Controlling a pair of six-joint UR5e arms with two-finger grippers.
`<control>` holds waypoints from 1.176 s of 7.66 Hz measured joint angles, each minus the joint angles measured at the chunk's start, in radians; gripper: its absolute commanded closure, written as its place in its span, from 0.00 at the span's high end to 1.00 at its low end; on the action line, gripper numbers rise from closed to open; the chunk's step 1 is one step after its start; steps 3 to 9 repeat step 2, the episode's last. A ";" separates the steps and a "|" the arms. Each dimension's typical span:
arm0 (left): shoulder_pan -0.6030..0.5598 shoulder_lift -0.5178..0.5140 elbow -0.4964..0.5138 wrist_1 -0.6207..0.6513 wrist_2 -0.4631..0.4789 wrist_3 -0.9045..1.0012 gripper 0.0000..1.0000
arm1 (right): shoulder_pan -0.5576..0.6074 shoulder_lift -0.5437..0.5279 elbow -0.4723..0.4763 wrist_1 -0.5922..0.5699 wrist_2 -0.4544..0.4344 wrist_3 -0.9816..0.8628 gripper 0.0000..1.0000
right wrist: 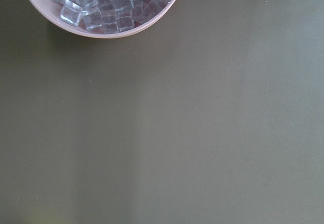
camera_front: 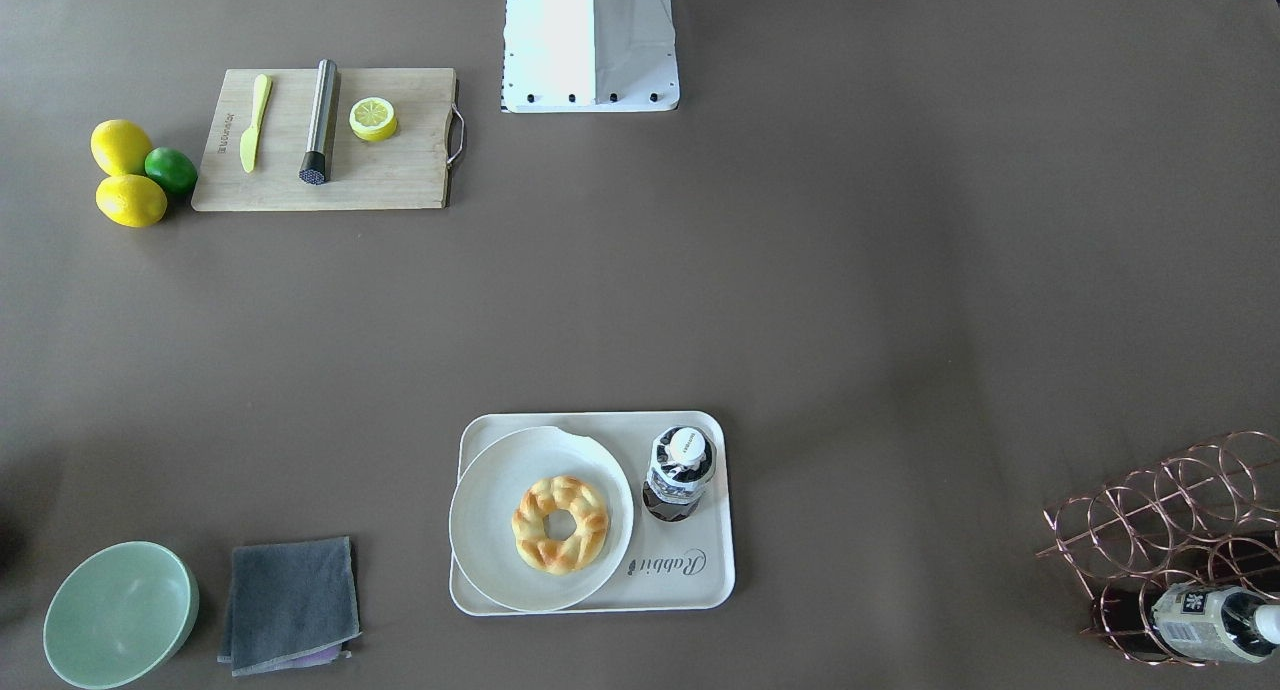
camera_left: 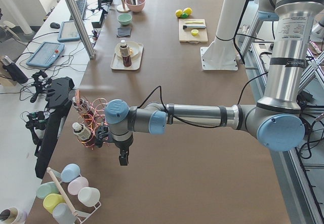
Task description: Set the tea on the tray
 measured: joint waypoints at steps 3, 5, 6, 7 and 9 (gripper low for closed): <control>0.000 0.001 -0.006 -0.001 0.004 0.001 0.98 | 0.005 -0.002 0.002 0.000 0.001 0.000 1.00; 0.000 0.001 -0.006 -0.001 0.004 0.001 0.98 | 0.005 -0.002 0.002 0.000 0.001 0.000 1.00; 0.000 0.001 -0.006 -0.001 0.004 0.001 0.98 | 0.005 -0.002 0.002 0.000 0.001 0.000 1.00; 0.000 0.001 -0.006 -0.001 0.004 0.001 0.98 | 0.005 -0.002 0.002 0.000 0.001 0.000 1.00; 0.000 0.001 -0.006 -0.001 0.004 0.001 0.98 | 0.005 -0.002 0.002 0.000 0.001 0.000 1.00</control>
